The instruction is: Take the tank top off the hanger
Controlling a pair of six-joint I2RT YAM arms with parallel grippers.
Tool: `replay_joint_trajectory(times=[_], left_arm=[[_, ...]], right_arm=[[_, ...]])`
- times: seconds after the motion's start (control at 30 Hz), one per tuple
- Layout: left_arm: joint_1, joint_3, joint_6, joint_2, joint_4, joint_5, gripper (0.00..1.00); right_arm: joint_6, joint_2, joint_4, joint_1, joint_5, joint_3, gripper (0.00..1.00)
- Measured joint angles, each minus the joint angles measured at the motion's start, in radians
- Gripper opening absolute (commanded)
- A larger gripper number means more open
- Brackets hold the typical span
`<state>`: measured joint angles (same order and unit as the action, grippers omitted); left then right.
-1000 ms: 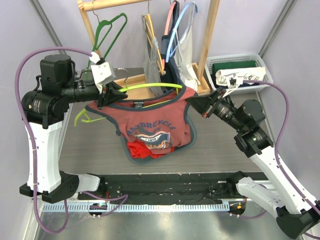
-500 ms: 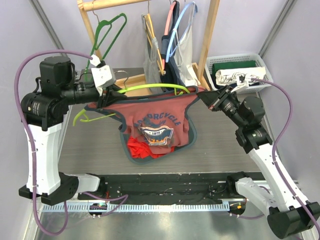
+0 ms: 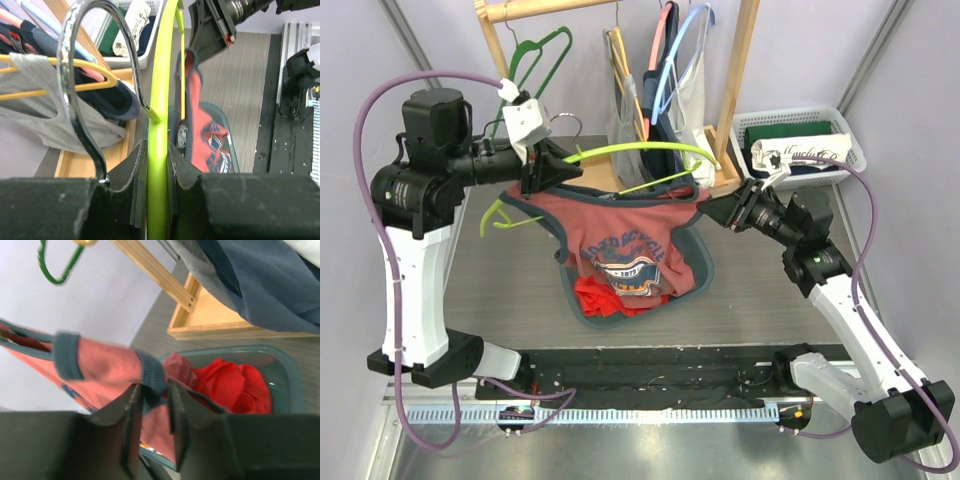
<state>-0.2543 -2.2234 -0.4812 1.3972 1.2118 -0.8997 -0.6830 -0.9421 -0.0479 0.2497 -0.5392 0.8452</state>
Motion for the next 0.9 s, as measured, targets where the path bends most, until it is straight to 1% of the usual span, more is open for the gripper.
replay_joint_trajectory(times=[0.1, 0.2, 0.23, 0.33, 0.43, 0.5, 0.63, 0.77, 0.9], left_arm=[[-0.001, -0.009, 0.025, 0.026, -0.029, -0.013, 0.00], [-0.006, -0.004, 0.021, 0.031, -0.027, -0.013, 0.00], [-0.008, 0.000, 0.011, 0.031, -0.024, -0.013, 0.00], [-0.019, 0.018, -0.032, 0.025, -0.012, -0.007, 0.02], [-0.037, 0.042, -0.084, 0.022, 0.024, 0.007, 0.04], [-0.060, 0.058, -0.119, 0.022, 0.052, 0.022, 0.03], [-0.113, 0.098, -0.204, 0.019, 0.117, 0.037, 0.02], [-0.150, 0.131, -0.282, 0.016, 0.148, 0.038, 0.02], [-0.162, 0.136, -0.335, 0.010, 0.155, 0.037, 0.00]], right_arm=[[0.077, -0.013, 0.079, 0.012, -0.031, 0.043, 0.61], [0.206, -0.003, 0.189, 0.045, -0.027, 0.119, 0.70], [0.249, 0.010, 0.220, 0.056, -0.026, 0.142, 0.71], [0.360, 0.078, 0.296, 0.076, -0.033, 0.187, 0.72], [0.470, 0.137, 0.378, 0.082, -0.042, 0.250, 0.68], [0.536, 0.138, 0.435, 0.089, -0.057, 0.323, 0.66], [0.632, 0.088, 0.501, 0.105, -0.130, 0.509, 0.65], [0.659, 0.039, 0.489, 0.109, -0.214, 0.588, 0.64], [0.631, -0.002, 0.449, 0.109, -0.317, 0.566, 0.65]])
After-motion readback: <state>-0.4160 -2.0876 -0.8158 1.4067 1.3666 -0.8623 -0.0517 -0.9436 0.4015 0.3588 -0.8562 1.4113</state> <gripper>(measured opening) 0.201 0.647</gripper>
